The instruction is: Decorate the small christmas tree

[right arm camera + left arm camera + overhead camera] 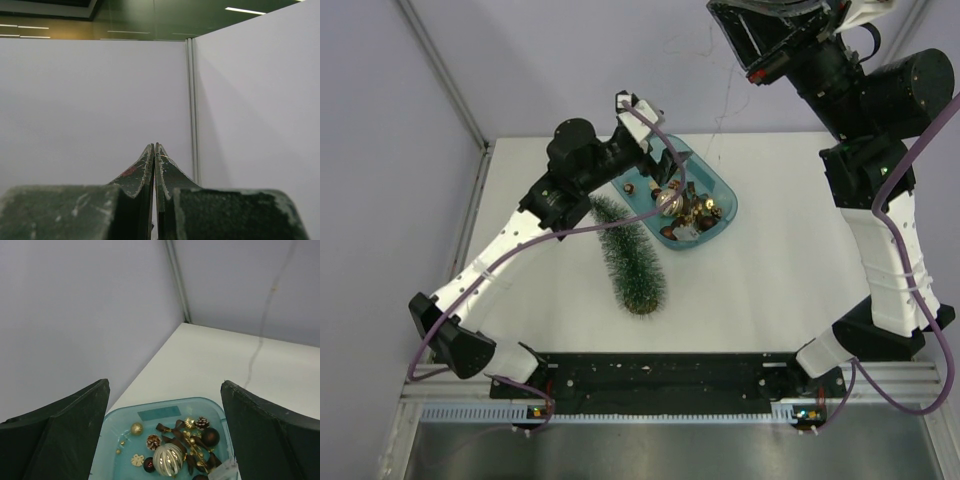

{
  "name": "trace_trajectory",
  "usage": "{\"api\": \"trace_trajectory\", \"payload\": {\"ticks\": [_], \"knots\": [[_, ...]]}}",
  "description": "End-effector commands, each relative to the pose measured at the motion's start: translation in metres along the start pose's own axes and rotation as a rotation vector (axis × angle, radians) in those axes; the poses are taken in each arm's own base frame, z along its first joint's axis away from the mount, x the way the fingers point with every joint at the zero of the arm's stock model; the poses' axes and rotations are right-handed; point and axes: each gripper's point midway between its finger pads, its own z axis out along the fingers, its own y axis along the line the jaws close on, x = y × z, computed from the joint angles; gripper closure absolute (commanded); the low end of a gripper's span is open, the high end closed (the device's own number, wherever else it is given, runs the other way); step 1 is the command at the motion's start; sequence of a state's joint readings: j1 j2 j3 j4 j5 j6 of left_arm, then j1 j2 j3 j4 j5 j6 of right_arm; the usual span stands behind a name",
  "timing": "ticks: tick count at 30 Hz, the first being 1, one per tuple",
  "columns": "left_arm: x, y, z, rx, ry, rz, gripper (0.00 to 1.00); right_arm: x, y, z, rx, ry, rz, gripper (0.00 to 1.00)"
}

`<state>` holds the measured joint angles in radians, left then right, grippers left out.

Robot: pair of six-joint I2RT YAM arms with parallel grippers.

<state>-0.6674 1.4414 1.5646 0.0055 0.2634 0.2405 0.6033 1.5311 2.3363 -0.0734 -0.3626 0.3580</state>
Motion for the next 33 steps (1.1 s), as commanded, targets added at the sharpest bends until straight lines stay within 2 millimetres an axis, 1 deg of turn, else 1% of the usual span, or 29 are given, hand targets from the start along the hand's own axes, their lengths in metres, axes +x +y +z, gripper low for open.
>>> {"api": "trace_trajectory", "payload": {"ticks": [1,4,8,10,15,20,22,23,24,25,26,27,29,30,32,33], "knots": [[-0.017,-0.041,-0.022,0.243,-0.026,0.041,0.01,-0.016,0.001,-0.003,0.005,-0.037,-0.030,1.00],[-0.006,-0.053,-0.025,0.321,0.017,0.085,0.05,-0.013,-0.001,-0.002,0.006,-0.034,-0.024,1.00],[-0.002,-0.057,-0.022,0.352,0.035,0.065,0.05,-0.012,-0.001,-0.001,0.000,-0.034,-0.014,1.00],[-0.001,-0.062,-0.016,0.368,0.031,0.025,0.05,-0.011,0.000,0.000,-0.004,-0.036,-0.009,1.00],[-0.009,-0.072,0.003,0.393,0.012,-0.029,0.05,-0.010,0.000,0.002,-0.014,-0.043,0.010,1.00],[-0.001,-0.072,0.026,0.373,0.035,-0.088,0.05,-0.008,0.000,0.003,-0.018,-0.041,0.021,1.00],[-0.001,-0.070,0.031,0.361,0.032,-0.092,0.09,-0.010,0.000,0.002,-0.017,-0.044,0.019,1.00],[-0.001,-0.069,0.032,0.357,0.031,-0.101,0.13,-0.010,0.000,0.002,-0.016,-0.044,0.015,1.00],[-0.002,-0.069,0.033,0.358,0.028,-0.093,0.19,-0.011,0.000,0.002,-0.016,-0.045,0.013,1.00],[-0.003,-0.069,0.033,0.362,0.024,-0.085,0.28,-0.013,0.000,0.001,-0.015,-0.048,0.010,1.00],[-0.004,-0.068,0.034,0.359,0.020,-0.075,0.38,-0.014,0.000,0.000,-0.012,-0.051,0.007,1.00],[-0.006,-0.065,0.034,0.348,0.017,-0.062,0.55,-0.016,-0.001,-0.001,-0.010,-0.053,0.003,1.00],[-0.012,-0.055,0.035,0.292,0.005,-0.036,0.81,-0.020,0.000,-0.003,-0.008,-0.059,-0.003,1.00],[-0.017,-0.047,0.035,0.258,-0.007,-0.014,0.88,-0.020,0.000,-0.003,-0.008,-0.059,-0.003,1.00],[-0.032,-0.033,0.033,0.198,-0.040,0.034,0.97,-0.022,0.001,-0.004,-0.007,-0.061,-0.003,1.00],[-0.040,-0.027,0.032,0.175,-0.059,0.068,0.99,-0.021,0.001,-0.005,-0.006,-0.058,-0.002,1.00]]}}
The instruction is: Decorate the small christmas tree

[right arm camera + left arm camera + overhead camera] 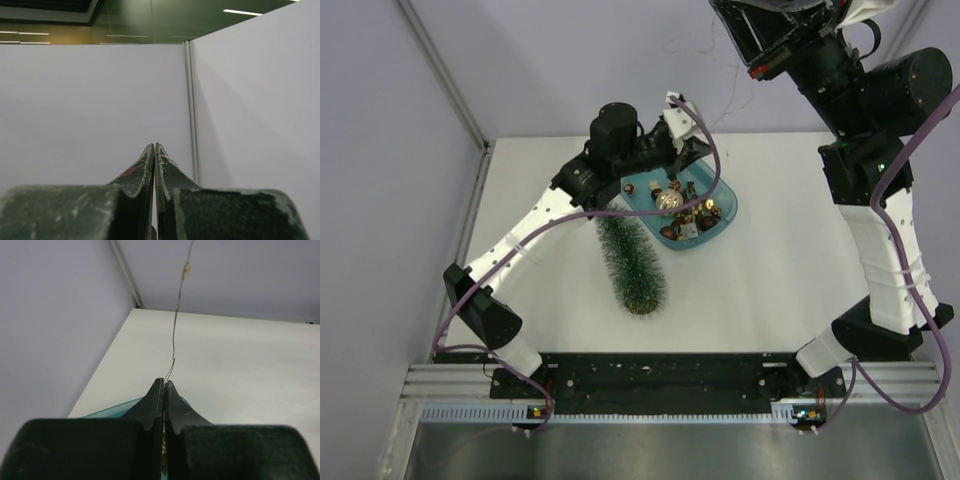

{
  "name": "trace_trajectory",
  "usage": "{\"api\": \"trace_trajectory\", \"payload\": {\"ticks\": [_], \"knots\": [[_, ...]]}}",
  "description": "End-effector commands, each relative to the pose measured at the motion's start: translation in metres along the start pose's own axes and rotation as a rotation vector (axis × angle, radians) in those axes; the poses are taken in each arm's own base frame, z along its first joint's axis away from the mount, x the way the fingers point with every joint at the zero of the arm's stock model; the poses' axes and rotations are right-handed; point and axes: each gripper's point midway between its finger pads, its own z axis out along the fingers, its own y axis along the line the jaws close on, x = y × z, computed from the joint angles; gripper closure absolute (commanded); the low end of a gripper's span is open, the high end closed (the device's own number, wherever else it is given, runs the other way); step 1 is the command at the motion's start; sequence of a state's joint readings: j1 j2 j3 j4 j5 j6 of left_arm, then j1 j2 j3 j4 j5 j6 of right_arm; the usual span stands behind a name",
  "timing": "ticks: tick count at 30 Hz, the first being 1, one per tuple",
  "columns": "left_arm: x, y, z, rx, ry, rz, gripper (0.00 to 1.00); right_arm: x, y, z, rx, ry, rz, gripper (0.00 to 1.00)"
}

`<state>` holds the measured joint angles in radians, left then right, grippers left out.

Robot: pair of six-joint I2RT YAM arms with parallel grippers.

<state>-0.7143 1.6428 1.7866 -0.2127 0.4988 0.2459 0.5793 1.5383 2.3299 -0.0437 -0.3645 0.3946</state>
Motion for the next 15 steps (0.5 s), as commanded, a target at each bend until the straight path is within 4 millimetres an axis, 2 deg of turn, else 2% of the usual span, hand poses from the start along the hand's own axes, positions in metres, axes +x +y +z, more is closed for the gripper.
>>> {"api": "trace_trajectory", "payload": {"ticks": [1,8,14,15], "knots": [[-0.080,0.031,-0.029,-0.163,-0.165,0.192,1.00,-0.020,0.008,-0.006,-0.015,-0.045,-0.017,1.00],[-0.122,0.066,-0.071,-0.352,-0.205,0.376,1.00,-0.025,0.010,-0.009,-0.007,-0.055,-0.010,1.00],[-0.140,0.103,-0.117,-0.508,-0.205,0.477,1.00,-0.038,0.019,-0.011,-0.031,-0.088,-0.003,1.00],[-0.141,0.113,-0.130,-0.538,-0.199,0.485,1.00,-0.037,0.021,-0.011,-0.044,-0.088,0.007,1.00]]}}
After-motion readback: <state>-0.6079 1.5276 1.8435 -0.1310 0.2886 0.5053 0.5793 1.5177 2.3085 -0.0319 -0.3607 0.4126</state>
